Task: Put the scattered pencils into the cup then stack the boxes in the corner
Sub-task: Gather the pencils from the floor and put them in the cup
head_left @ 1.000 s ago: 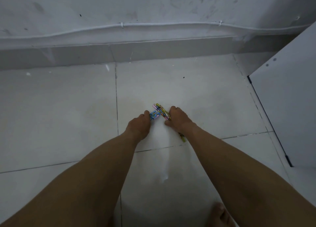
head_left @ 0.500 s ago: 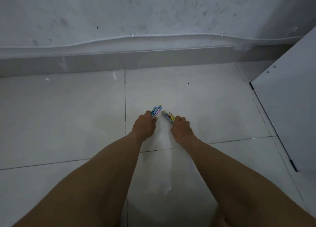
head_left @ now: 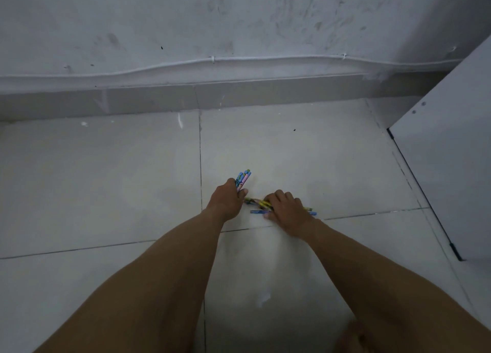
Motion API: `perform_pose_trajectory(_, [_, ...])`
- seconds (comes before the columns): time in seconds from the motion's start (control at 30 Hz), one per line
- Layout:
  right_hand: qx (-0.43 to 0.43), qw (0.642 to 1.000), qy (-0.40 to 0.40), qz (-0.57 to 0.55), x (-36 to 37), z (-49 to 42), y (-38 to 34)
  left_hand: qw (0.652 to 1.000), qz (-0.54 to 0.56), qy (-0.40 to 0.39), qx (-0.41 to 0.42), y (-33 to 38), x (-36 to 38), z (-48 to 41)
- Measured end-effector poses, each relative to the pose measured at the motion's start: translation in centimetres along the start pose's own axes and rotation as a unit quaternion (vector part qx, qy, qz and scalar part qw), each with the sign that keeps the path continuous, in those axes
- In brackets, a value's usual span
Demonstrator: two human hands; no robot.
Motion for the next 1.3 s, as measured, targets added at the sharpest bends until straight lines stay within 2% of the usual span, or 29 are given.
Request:
perform_pose_trajectory(0.13, [-0.029, 0.996, 0.001, 0.081, 0.6, 0.2, -0.4, 1.000, 0.009, 0.015, -0.007, -0.2, -0.3, -0.2])
perform_pose_trajectory(0.3, [0.009, 0.993, 0.019, 0.116, 0.0, -0.1, -1.9, 0.997, 0.049, 0.057, 0.004, 1.1, -0.7, -0.6])
perform_pose_trajectory(0.4, [0.046, 0.994, 0.025, 0.095, -0.1, 0.0, -2.1, 0.995, 0.064, 0.073, 0.015, 1.8, -0.9, -0.7])
perform_pose_trajectory(0.53, [0.100, 0.994, 0.048, 0.002, -1.5, -0.5, -1.3, 0.992, 0.079, 0.098, 0.030, 1.9, -1.2, -0.8])
perform_pose_trajectory(0.67, [0.142, 0.967, 0.037, -0.208, -4.0, -1.7, -0.5, 0.991, 0.063, 0.101, 0.053, 2.3, -1.4, -0.9])
perform_pose_trajectory(0.77, [0.107, 0.961, 0.038, -0.252, -6.2, -2.6, -1.4, 0.989, 0.073, 0.113, 0.053, 2.6, -1.5, -1.1])
perform_pose_trajectory(0.93, [0.093, 0.942, 0.106, -0.303, -12.2, -4.2, -1.2, 0.967, 0.167, 0.183, 0.063, 6.3, -4.5, -3.0])
perform_pose_trajectory(1.03, [0.096, 0.912, 0.148, -0.369, -15.5, -4.6, -0.1, 0.938, 0.272, 0.206, 0.064, 9.7, -6.5, -5.0])
perform_pose_trajectory(1.13, [0.084, 0.872, 0.179, -0.449, -18.4, -5.0, 0.9, 0.905, 0.377, 0.183, 0.069, 12.7, -7.7, -6.7])
perform_pose_trajectory(1.3, [0.076, 0.810, 0.213, -0.542, -22.0, -6.0, 1.9, 0.882, 0.440, 0.165, 0.033, 15.3, -8.7, -9.1])
Point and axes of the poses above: each hand's wrist, its own z-axis away from the middle knuckle, its own x-axis out of the palm, y = z × x, the point moved 6 cm from there along -z, towards the middle knuckle, and after that the axes turned 6 degrees about x, right-handed, at the moved point
